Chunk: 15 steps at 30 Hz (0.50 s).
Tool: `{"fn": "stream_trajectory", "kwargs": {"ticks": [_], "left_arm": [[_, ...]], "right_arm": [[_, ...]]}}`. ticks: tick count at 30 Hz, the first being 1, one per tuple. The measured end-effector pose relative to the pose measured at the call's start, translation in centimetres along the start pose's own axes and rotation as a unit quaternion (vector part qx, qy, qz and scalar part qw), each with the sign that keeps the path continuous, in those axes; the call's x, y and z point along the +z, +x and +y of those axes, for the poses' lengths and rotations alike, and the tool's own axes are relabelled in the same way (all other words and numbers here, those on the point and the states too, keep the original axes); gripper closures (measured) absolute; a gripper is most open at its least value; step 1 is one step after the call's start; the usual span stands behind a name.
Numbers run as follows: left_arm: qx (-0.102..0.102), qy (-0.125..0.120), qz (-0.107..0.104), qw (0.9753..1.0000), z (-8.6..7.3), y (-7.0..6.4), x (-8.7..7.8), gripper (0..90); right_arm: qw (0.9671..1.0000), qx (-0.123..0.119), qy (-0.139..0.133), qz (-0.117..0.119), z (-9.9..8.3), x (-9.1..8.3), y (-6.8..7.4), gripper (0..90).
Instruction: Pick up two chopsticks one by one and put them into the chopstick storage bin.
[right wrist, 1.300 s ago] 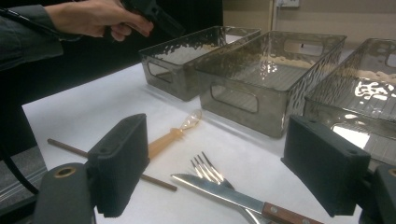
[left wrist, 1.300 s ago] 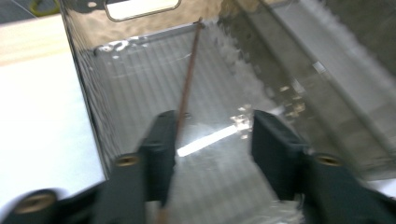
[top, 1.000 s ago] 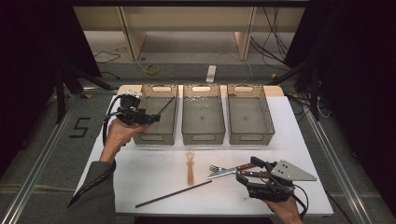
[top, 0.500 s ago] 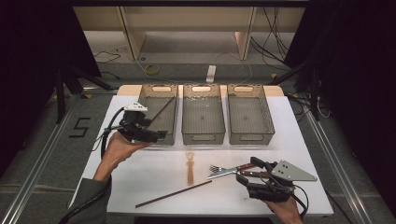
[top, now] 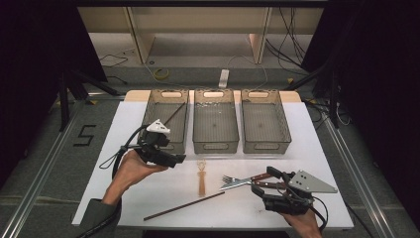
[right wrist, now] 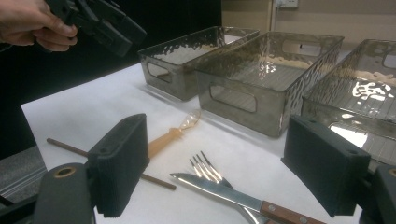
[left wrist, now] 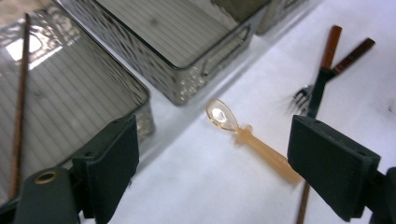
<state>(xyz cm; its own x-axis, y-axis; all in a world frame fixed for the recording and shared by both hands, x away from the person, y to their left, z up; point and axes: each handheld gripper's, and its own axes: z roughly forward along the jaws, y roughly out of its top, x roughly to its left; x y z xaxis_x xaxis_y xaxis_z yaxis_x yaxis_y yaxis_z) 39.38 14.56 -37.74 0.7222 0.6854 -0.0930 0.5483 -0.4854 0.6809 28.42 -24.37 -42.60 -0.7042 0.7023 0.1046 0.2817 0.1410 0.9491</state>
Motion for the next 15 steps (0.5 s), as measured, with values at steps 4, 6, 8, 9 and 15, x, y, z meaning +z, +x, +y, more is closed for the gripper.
{"fn": "stream_trajectory", "kwargs": {"ticks": [4, 6, 8, 9, 15], "left_arm": [[0.016, 0.015, 0.002, 0.9998, -0.4, -0.8, 0.3, 16.4], [0.017, 0.021, 0.0, 0.9996, -0.6, -1.1, 0.4, 16.4], [0.021, 0.029, -0.004, 0.9994, -0.8, -1.4, 0.5, 16.4], [0.022, 0.033, -0.005, 0.9992, -0.9, -1.6, 0.6, 16.4], [0.031, 0.062, -0.012, 0.9975, -1.7, -2.5, 1.2, 16.7]], "right_arm": [[1.0, 0.0, 0.002, 0.001, 0.0, 0.0, 0.0, 22.5], [1.0, 0.0, 0.002, 0.001, 0.0, 0.0, 0.0, 22.5], [1.0, 0.0, 0.0, 0.0, 0.0, 0.0, 0.0, 22.5], [1.0, 0.001, 0.0, 0.0, 0.0, 0.0, 0.0, 22.5], [1.0, 0.0, 0.0, 0.0, 0.0, 0.0, 0.0, 22.5]]}}
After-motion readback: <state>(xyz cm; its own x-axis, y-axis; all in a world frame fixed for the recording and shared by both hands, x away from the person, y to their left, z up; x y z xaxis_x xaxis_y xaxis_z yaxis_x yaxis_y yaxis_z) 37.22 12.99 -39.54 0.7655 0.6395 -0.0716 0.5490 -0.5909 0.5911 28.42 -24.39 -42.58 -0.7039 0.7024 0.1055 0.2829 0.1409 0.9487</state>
